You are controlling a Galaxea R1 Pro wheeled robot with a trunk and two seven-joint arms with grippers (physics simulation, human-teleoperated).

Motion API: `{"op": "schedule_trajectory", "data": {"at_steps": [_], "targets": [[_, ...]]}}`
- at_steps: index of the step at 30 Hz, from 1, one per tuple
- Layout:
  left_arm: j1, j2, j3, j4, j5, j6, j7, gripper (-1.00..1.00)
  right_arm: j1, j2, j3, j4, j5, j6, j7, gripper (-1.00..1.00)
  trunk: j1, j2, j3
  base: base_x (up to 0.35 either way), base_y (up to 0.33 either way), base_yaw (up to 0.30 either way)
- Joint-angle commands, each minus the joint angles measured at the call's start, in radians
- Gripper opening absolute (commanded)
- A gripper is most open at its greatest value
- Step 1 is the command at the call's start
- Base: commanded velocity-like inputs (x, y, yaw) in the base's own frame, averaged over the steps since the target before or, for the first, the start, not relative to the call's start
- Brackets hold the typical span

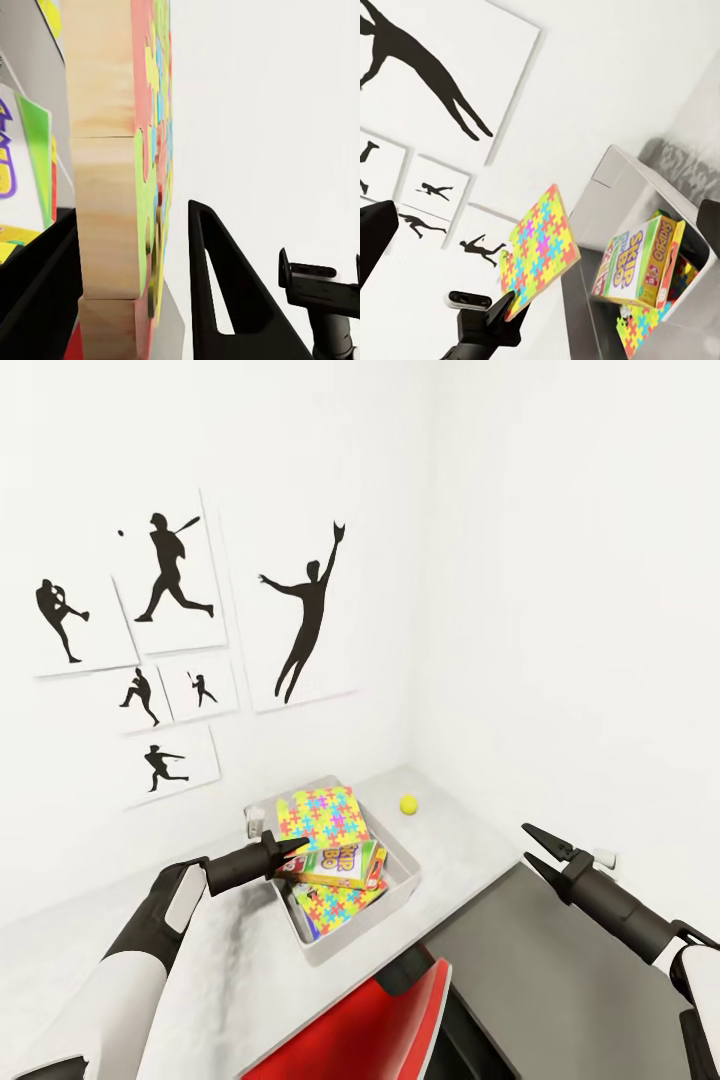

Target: Put all the toys in the child's room - the three board games (two on the bed and one on the table), the two jigsaw puzzles on the table, and the tennis ball on the table - inside the toy box on the table in the child's room.

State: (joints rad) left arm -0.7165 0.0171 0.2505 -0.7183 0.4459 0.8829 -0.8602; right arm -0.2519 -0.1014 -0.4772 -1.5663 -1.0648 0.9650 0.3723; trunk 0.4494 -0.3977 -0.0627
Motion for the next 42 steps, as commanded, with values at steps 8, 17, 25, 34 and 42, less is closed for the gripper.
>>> {"op": "schedule_trajectory", "data": {"at_steps": [8,17,25,34,42], "targets": [[-0.001,-0.001,0.001,0.0,-0.001,0.004,-0.005,-1.0,-0.001,0.0,-0.001,0.0,0.007,0.005,0.007,1.0,0.001,-0.002,-0.008,0.0,0.0,0.0],[-0.001,-0.001,0.002,0.0,-0.001,0.002,-0.006,-1.0,-0.001,0.0,-0.001,0.0,0.007,0.005,0.008,1.0,0.001,-0.002,-0.014,0.0,0.0,0.0],[-0.001,0.0,0.002,0.0,-0.001,0.002,-0.006,-1.0,-0.001,0.0,-0.001,0.0,0.008,0.005,0.008,1.0,0.001,-0.002,-0.019,0.0,0.0,0.0],[-0.001,0.0,0.003,0.0,-0.001,0.002,-0.006,-1.0,-0.001,0.0,-0.002,0.0,0.008,0.005,0.007,1.0,0.001,-0.002,-0.025,0.0,0.0,0.0],[-0.001,0.001,0.003,0.0,0.0,0.001,-0.006,-1.0,-0.001,0.0,-0.003,0.0,0.008,0.004,0.008,1.0,0.001,-0.002,-0.03,0.0,0.0,0.0]]}}
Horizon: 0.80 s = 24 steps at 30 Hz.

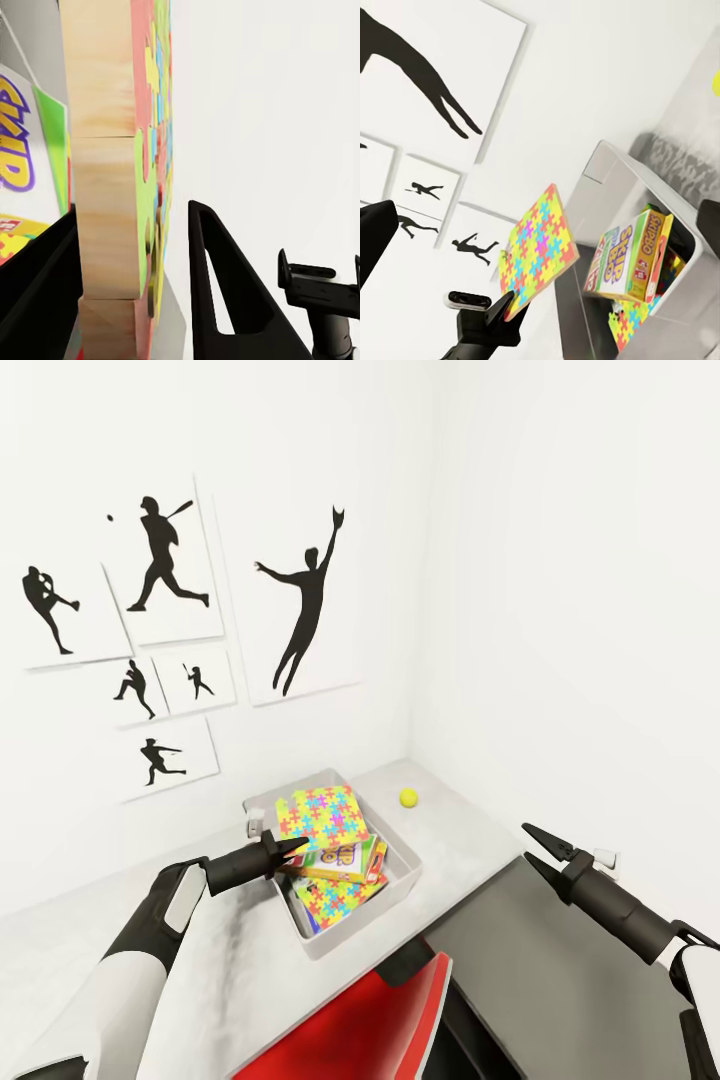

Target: Put all the toys in the child's room - the three board games (two on the bed and one on the table), the two jigsaw puzzles on the table, and the tennis ball on the table - inside the toy box on the table in the child's room.

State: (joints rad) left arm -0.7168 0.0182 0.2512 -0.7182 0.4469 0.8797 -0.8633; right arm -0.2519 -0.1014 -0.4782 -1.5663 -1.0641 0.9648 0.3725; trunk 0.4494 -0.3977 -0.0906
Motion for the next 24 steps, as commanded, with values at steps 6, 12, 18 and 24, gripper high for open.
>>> {"op": "schedule_trajectory", "data": {"at_steps": [6,12,18,24], "targets": [[-0.001,0.0,0.002,0.0,-0.002,0.003,-0.003,-1.0,-0.001,0.0,-0.002,0.001,0.007,0.005,0.008,1.0,0.001,-0.002,-0.004,0.0,0.0,0.0],[-0.001,0.0,0.002,0.0,-0.001,0.003,-0.003,-1.0,-0.001,0.0,-0.002,0.001,0.007,0.005,0.008,1.0,0.001,-0.002,-0.004,0.0,0.0,0.0],[-0.001,0.0,0.002,0.0,-0.002,0.004,-0.003,1.0,-0.001,0.0,-0.002,0.001,0.007,0.005,0.008,1.0,0.001,-0.002,-0.004,0.0,0.0,0.0],[-0.001,0.0,0.002,0.0,-0.001,0.004,-0.003,1.0,-0.001,0.0,-0.002,0.001,0.007,0.005,0.008,1.0,0.001,-0.002,-0.004,0.0,0.0,0.0]]}}
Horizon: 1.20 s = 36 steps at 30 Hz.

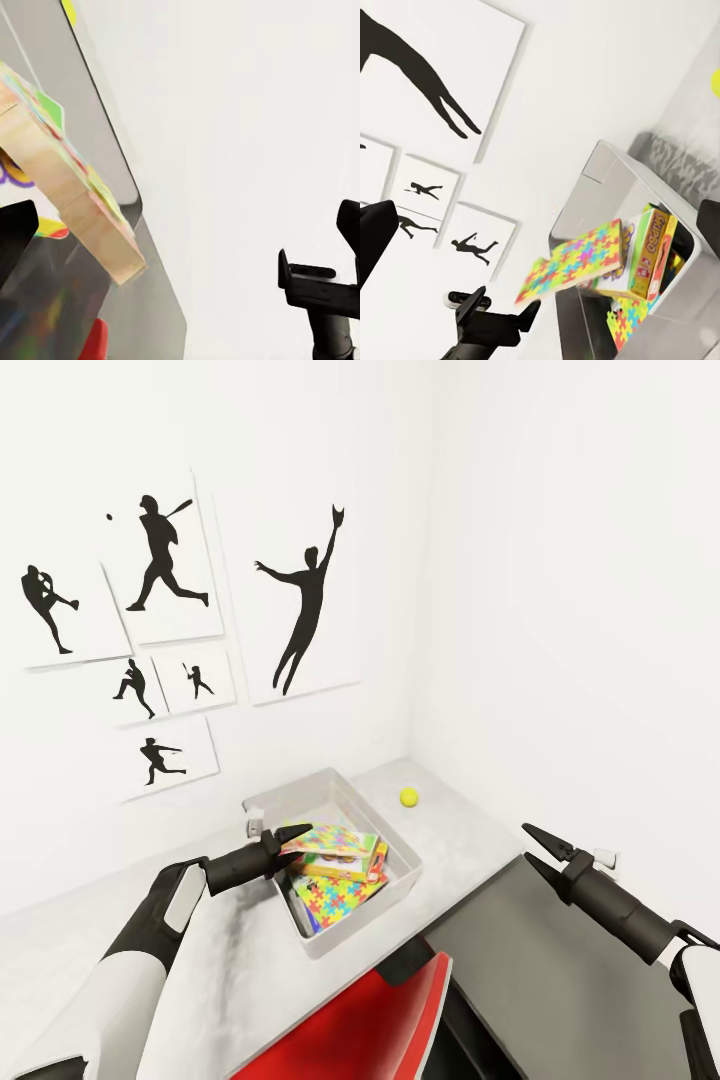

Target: Put all the toys in the child's room - the three board games (two on the bed and one on the table), the two jigsaw puzzles on the table, and the tennis ball on the table - inside the toy box on the table in the child's room.

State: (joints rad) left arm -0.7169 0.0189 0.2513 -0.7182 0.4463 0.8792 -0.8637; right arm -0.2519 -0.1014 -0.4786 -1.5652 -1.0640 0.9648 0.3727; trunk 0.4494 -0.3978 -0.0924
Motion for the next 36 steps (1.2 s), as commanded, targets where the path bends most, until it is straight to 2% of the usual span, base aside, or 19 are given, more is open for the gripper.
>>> {"op": "schedule_trajectory", "data": {"at_steps": [1,11,15,17,19,22,28,36], "targets": [[-0.001,0.0,0.002,0.0,-0.001,0.004,-0.003,1.0,-0.001,0.0,-0.002,0.0,0.007,0.005,0.008,1.0,0.001,-0.002,-0.002,0.0,0.0,0.0],[-0.001,0.002,0.005,0.0,0.0,0.007,-0.017,1.0,-0.001,0.0,-0.002,0.0,0.007,0.005,0.007,1.0,0.001,-0.002,-0.002,0.0,0.0,0.0],[-0.001,0.009,0.061,-0.001,-0.002,0.017,-0.051,1.0,-0.001,0.0,-0.002,0.0,0.007,0.005,0.007,1.0,0.001,-0.002,-0.002,0.0,0.0,0.0],[0.0,0.03,0.097,-0.004,-0.002,0.034,-0.061,1.0,-0.001,0.0,-0.002,0.0,0.007,0.005,0.007,1.0,0.001,-0.002,-0.002,0.0,0.0,0.0],[0.0,0.06,0.116,-0.006,-0.002,0.063,-0.066,1.0,-0.001,0.0,-0.002,0.0,0.007,0.005,0.007,1.0,0.001,-0.002,-0.002,0.0,0.0,0.0],[0.0,0.103,0.125,-0.007,-0.002,0.088,-0.095,1.0,-0.001,0.0,-0.002,0.001,0.007,0.005,0.006,1.0,0.001,-0.002,-0.002,0.0,0.0,0.0],[0.002,0.148,0.128,-0.007,-0.002,0.101,-0.174,1.0,-0.001,0.0,0.0,0.001,0.007,0.005,0.006,1.0,0.001,-0.002,-0.002,0.0,0.0,0.0],[0.002,0.16,0.127,-0.007,-0.001,0.102,-0.192,1.0,-0.001,0.0,-0.001,0.0,0.007,0.003,0.005,1.0,0.001,-0.002,-0.002,0.0,0.0,0.0]]}}
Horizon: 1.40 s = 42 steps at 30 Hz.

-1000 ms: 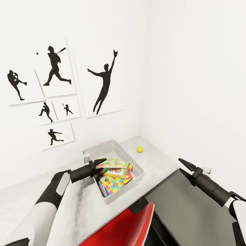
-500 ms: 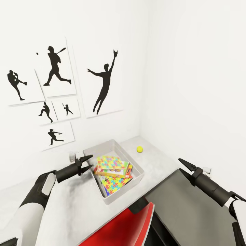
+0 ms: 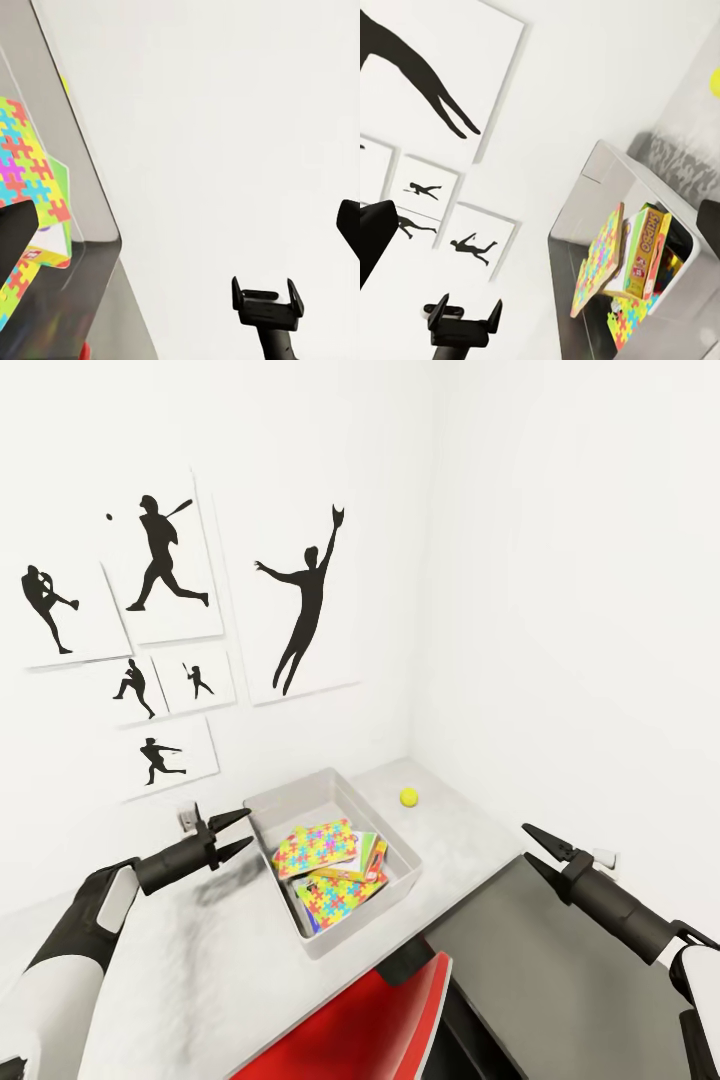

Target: Put all the toys in the child's room - the three board games (two on the bed and one on the table), the two jigsaw puzzles on the table, and the tennis ball on the table - inside the toy box on the table in the child's room.

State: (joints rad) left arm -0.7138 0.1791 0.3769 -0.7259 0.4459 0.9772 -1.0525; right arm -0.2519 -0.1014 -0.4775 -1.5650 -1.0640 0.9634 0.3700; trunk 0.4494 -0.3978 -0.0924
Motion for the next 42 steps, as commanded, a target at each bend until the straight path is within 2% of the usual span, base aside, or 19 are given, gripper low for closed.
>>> {"op": "schedule_trajectory", "data": {"at_steps": [1,8,17,21,23,26,29,30,32,38,42], "targets": [[-0.001,0.0,0.001,0.0,-0.001,0.004,-0.004,1.0,-0.001,0.0,-0.002,0.0,0.007,0.004,0.008,1.0,0.001,-0.002,-0.002,0.0,0.0,0.0],[-0.001,0.0,0.001,0.0,-0.002,0.0,-0.055,1.0,-0.001,0.0,-0.003,0.0,0.005,-0.052,0.009,1.0,0.001,-0.002,-0.002,0.0,0.0,0.0],[0.001,0.004,0.001,-0.005,-0.003,-0.005,-0.086,1.0,-0.001,-0.001,-0.003,0.002,0.004,-0.061,0.009,1.0,0.001,-0.002,-0.002,0.0,0.0,0.0],[0.003,0.015,0.0,-0.01,-0.003,-0.01,-0.153,1.0,-0.001,-0.001,0.002,0.002,0.004,-0.061,0.01,1.0,0.001,-0.002,-0.002,0.0,0.0,0.0],[0.003,0.025,-0.004,-0.016,-0.005,-0.012,-0.196,1.0,-0.001,-0.001,0.019,0.002,0.005,-0.062,0.009,1.0,0.001,-0.002,-0.002,0.0,0.0,0.058],[0.006,0.033,-0.008,-0.057,-0.01,-0.011,-0.227,1.0,-0.001,-0.001,0.04,0.002,0.007,-0.063,0.007,1.0,0.001,-0.002,0.0,0.0,0.0,0.106],[0.01,0.038,-0.01,-0.102,-0.012,-0.008,-0.236,1.0,-0.001,-0.001,0.045,0.002,0.007,-0.064,0.006,1.0,0.001,-0.002,0.0,0.0,0.0,0.041],[0.013,0.04,-0.013,-0.15,-0.013,-0.004,-0.239,1.0,-0.001,-0.001,0.047,0.002,0.007,-0.064,0.006,1.0,0.001,-0.002,0.0,0.0,0.0,0.004],[0.014,0.04,-0.016,-0.162,-0.013,-0.003,-0.239,1.0,-0.001,-0.001,0.048,0.002,0.007,-0.064,0.006,1.0,0.001,-0.002,0.0,0.0,0.0,0.002],[0.014,0.04,-0.056,-0.191,-0.013,-0.004,-0.239,1.0,-0.001,-0.001,0.048,0.002,0.007,-0.064,0.006,1.0,0.001,-0.002,0.0,0.0,0.0,0.0],[0.021,0.039,-0.095,-0.247,-0.014,-0.005,-0.239,1.0,-0.001,-0.001,0.048,0.002,0.007,-0.064,0.006,1.0,0.001,-0.002,0.0,0.0,0.0,0.0]]}}
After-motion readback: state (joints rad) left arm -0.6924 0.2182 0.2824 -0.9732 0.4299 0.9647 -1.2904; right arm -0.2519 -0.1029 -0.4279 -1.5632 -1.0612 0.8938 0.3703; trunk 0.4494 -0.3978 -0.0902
